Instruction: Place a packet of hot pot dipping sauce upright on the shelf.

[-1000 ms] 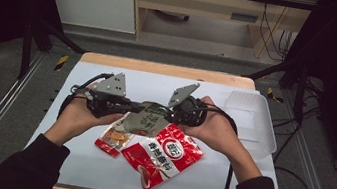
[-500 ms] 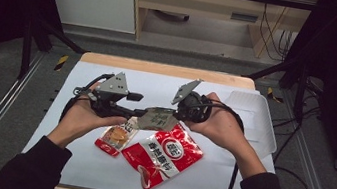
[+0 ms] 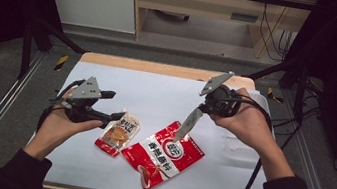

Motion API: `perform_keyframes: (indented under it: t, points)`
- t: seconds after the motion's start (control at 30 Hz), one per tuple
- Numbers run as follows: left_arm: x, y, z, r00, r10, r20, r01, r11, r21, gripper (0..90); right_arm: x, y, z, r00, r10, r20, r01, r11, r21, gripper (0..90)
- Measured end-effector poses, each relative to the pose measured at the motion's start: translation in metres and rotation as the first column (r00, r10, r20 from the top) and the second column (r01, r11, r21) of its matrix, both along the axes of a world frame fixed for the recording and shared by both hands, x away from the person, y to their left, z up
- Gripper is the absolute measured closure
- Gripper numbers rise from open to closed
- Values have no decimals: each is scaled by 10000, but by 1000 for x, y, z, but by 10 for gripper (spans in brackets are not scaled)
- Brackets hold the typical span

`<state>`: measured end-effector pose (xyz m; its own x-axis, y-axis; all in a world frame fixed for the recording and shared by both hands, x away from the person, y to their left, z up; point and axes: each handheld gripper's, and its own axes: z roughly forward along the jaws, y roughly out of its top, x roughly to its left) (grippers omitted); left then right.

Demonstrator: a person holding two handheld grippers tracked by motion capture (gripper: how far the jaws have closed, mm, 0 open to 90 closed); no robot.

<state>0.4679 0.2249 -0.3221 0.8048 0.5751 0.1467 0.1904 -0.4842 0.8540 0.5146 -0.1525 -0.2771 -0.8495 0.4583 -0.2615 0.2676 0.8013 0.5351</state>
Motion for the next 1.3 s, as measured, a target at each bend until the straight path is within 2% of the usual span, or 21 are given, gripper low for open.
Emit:
perform_keyframes:
  t: [0.03, 0.13, 0.27, 0.3, 0.33, 0.4, 0.43, 0.47, 0.5, 0.57, 0.6, 0.67, 0.7, 0.73, 0.77, 0.8, 0.9, 1.0, 1.03, 1.13, 1.3]
  points:
    - [-5, 11, -6, 9996, 263, 56, -263, 9996, -28, 258, 1, -10, 3, 9996, -270, 15, 270, 9996, -25, 900]
    - [-10, 21, -14, 9984, 554, 142, -555, 9985, 39, 231, 1, -17, 6, 9988, -484, 41, 484, 9988, -100, 900]
    - [-19, 41, -33, 9912, 1307, 221, -1304, 9913, -156, 189, 0, -34, 16, 9954, -958, 67, 960, 9945, -428, 900]
    - [-21, 51, -41, 9855, 1676, 251, -1670, 9856, -249, 175, 0, -37, 18, 9945, -1042, 72, 1044, 9933, -491, 900]
    - [-22, 55, -46, 9826, 1841, 254, -1834, 9826, -287, 161, 0, -40, 19, 9940, -1089, 101, 1093, 9927, -509, 900]
    - [-23, 60, -49, 9800, 1975, 239, -1967, 9799, -337, 146, 0, -43, 21, 9934, -1140, 110, 1144, 9920, -532, 900]
    - [-25, 69, -56, 9722, 2327, 261, -2316, 9720, -407, 132, 0, -49, 24, 9922, -1242, 73, 1244, 9902, -638, 900]
    - [-25, 69, -56, 9722, 2327, 261, -2316, 9720, -407, 122, -1, -52, 25, 9912, -1319, 72, 1321, 9890, -662, 900]
    - [-26, 77, -64, 9655, 2597, 208, -2586, 9650, -445, 119, -1, -55, 25, 9905, -1374, 50, 1374, 9880, -706, 900]
    - [-26, 84, -71, 9576, 2871, 229, -2863, 9576, -325, 110, -2, -61, 25, 9888, -1493, 17, 1490, 9858, -770, 900]
    - [-26, 84, -71, 9576, 2871, 229, -2863, 9576, -325, 107, -2, -61, 25, 9888, -1493, 17, 1490, 9858, -770, 900]
    - [-27, 92, -79, 9483, 3167, 204, -3166, 9485, -41, 97, -2, -71, 25, 9848, -1736, -75, 1724, 9816, -822, 900]
    - [-27, 95, -81, 9446, 3275, 203, -3273, 9448, -152, 93, -3, -75, 25, 9829, -1838, -110, 1823, 9798, -819, 900]
    - [-27, 95, -81, 9446, 3275, 203, -3273, 9448, -152, 93, -3, -75, 25, 9829, -1838, -110, 1823, 9798, -819, 900]
    - [-28, 100, -83, 9390, 3436, 176, -3429, 9388, -334, 93, -3, -82, 25, 9796, -2004, -166, 1985, 9768, -800, 900]
    - [-28, 102, -84, 9365, 3503, 177, -3495, 9362, -373, 91, -4, -86, 25, 9775, -2101, -160, 2083, 9750, -776, 900]
    - [-28, 108, -89, 9296, 3682, 157, -3676, 9294, -310, 82, -5, -96, 26, 9742, -2253, -161, 2235, 9718, -755, 900]
    - [-28, 110, -94, 9268, 3754, 121, -3750, 9267, -247, 82, -7, -104, 27, 9707, -2394, -191, 2375, 9687, -719, 900]
    - [-29, 112, -99, 9219, 3872, 140, -3869, 9219, -199, 82, -7, -107, 27, 9693, -2450, -204, 2429, 9672, -737, 900]
    - [-29, 115, -102, 9192, 3938, 82, -3934, 9189, -288, 82, -9, -112, 27, 9667, -2550, -204, 2529, 9646, -748, 900]
    - [-28, 125, -108, 9070, 4205, -209, -4210, 9055, -527, 82, -13, -129, 24, 9551, -2936, -404, 2890, 9529, -924, 900]
